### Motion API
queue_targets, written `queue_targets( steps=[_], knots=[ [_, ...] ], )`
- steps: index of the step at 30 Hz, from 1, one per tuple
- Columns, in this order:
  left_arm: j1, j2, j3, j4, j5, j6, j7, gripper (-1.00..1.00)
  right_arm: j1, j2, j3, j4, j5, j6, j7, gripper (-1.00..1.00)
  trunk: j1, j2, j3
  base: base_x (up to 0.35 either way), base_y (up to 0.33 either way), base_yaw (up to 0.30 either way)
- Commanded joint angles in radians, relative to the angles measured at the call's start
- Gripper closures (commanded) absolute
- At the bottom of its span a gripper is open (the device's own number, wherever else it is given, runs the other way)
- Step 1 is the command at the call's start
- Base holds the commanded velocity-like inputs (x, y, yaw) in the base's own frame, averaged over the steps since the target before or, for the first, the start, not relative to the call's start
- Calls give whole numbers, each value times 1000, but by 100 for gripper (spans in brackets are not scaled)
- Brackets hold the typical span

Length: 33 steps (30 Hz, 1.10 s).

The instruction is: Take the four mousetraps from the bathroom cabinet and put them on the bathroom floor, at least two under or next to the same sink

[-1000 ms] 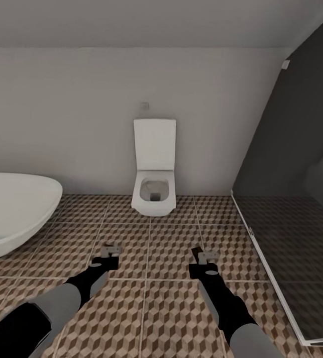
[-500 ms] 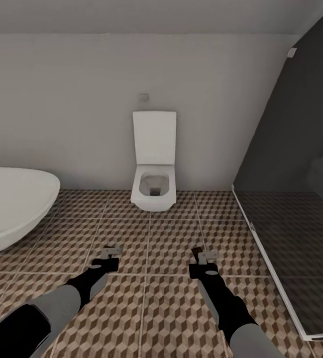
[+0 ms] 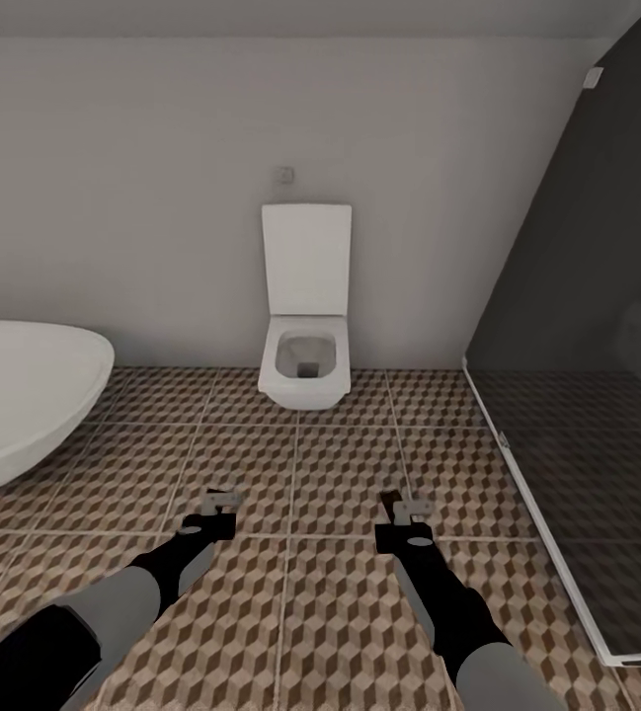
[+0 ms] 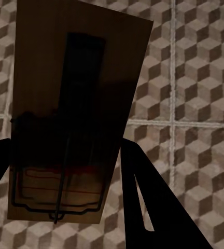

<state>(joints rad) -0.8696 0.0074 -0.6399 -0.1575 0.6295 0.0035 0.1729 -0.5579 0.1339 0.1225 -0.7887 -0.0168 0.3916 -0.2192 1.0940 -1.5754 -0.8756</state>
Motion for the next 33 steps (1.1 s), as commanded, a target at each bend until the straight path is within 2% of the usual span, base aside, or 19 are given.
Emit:
queue_targets(
  steps=[1, 33],
  knots=[
    [0, 1, -9, -2, 6, 1, 8, 100, 0, 0, 3, -1, -3, 6, -6, 100, 4, -8, -6, 0, 0, 0],
    [1, 0, -9, -2, 6, 1, 8, 100, 0, 0, 3, -1, -3, 6, -6, 100, 127, -232, -157, 0, 0, 0]
  ],
)
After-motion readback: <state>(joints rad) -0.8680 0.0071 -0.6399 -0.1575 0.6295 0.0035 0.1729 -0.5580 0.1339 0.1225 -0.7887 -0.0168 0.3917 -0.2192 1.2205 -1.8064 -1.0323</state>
